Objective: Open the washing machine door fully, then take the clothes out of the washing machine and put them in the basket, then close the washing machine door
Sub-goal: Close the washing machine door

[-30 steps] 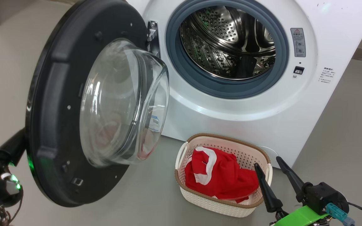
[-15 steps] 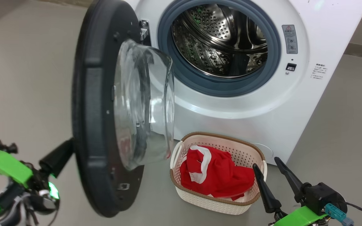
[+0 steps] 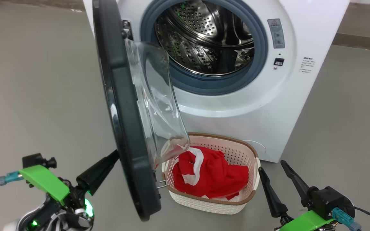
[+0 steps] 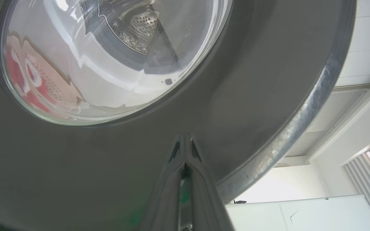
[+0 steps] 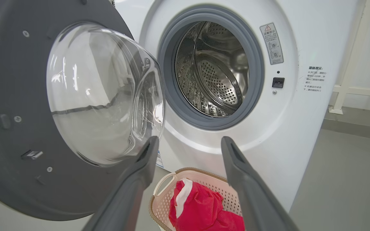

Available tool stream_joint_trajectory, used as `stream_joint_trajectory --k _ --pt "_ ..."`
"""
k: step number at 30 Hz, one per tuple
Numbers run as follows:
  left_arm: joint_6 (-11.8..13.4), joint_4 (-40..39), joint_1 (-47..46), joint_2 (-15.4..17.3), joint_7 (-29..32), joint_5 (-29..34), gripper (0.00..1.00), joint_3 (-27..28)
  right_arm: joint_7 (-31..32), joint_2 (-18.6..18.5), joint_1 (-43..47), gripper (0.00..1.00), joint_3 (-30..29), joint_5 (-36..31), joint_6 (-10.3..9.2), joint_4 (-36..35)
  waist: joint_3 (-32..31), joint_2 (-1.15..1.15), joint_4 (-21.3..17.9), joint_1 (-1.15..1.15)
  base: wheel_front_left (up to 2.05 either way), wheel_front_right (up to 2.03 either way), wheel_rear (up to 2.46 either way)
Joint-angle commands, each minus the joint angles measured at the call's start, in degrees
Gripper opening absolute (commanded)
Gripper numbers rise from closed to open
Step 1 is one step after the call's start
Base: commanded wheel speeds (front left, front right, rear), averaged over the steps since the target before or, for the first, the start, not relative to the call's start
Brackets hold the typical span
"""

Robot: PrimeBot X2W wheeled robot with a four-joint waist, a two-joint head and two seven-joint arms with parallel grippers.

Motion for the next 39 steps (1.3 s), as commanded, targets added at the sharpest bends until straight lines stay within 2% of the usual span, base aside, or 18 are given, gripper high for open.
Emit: stream_joint_trajectory --k 1,10,16,17,18,22,25,29,33,36,39 --pt "-0.02 -1.78 -0.29 0.75 -0.15 -1.12 0.0 0.38 -0.36 -0.21 -2.17 1.0 1.31 0.77 0.43 -1.28 0.13 0.0 -0.78 0.0 0.0 0.0 0.0" --pt "-1.57 -1.69 0.33 0.74 -1.88 -3.23 0.0 -1.93 -0.36 -0.21 -2.19 1.0 1.46 1.04 0.43 -1.35 0.06 0.0 -2.38 0.0 0.0 0.0 0.0" --pt "-6.82 -1.6 1.12 1.06 -5.91 0.28 0.0 -1.88 -0.36 -0.21 -2.14 1.0 1.19 1.1 0.43 -1.51 0.15 0.0 -2.73 0.0 0.0 0.0 0.0" --pt "-7.54 -1.52 1.29 1.05 -7.17 0.92 0.4 -1.39 -0.36 -0.21 -2.11 1.0 1.17 1.09 0.43 -1.54 0.18 0.0 -2.72 0.0 0.0 0.0 0.0" --pt "-8.34 -1.62 1.44 1.07 -8.61 1.64 1.0 -0.79 -0.36 -0.21 -2.09 1.0 1.14 1.09 0.43 -1.56 0.22 0.0 -2.7 0.0 0.0 0.0 0.0" --pt "-10.83 -2.56 2.72 2.32 -14.26 6.3 1.0 0.93 -0.36 -0.21 -1.89 1.0 1.01 1.27 0.43 -1.55 0.38 0.0 -2.43 0.0 0.0 0.0 0.0" --pt "-12.16 -3.47 4.22 6.36 -24.44 19.82 1.0 -0.08 -0.36 -0.21 -2.12 1.0 1.07 1.38 0.43 -1.48 0.86 0.0 -2.22 0.0 0.0 0.0 0.0" --pt "-12.54 -5.38 6.39 12.75 -41.29 40.0 1.0 -8.75 -0.36 -0.21 -2.76 1.0 1.15 1.63 0.43 -1.36 1.45 0.0 -1.91 0.0 0.0 0.0 0.0" --pt "-12.57 -2.45 8.05 15.9 -56.5 50.96 1.0 -14.17 -0.36 -0.21 -3.32 1.0 1.17 1.62 0.43 -1.51 2.09 0.0 -1.67 0.0 0.0 0.0 0.0" --pt "-12.57 0.18 8.0 16.4 -59.91 58.04 1.0 -14.5 -0.36 -0.21 -3.56 1.0 1.16 1.66 0.43 -1.54 2.44 0.0 -1.68 0.0 0.0 0.0 0.0" --pt "-12.54 -2.49 8.14 14.07 -60.15 64.19 1.0 -10.82 -0.36 -0.21 -3.66 1.0 1.16 1.63 0.43 -1.59 2.76 0.0 -1.84 0.0 0.0 0.0 0.0"
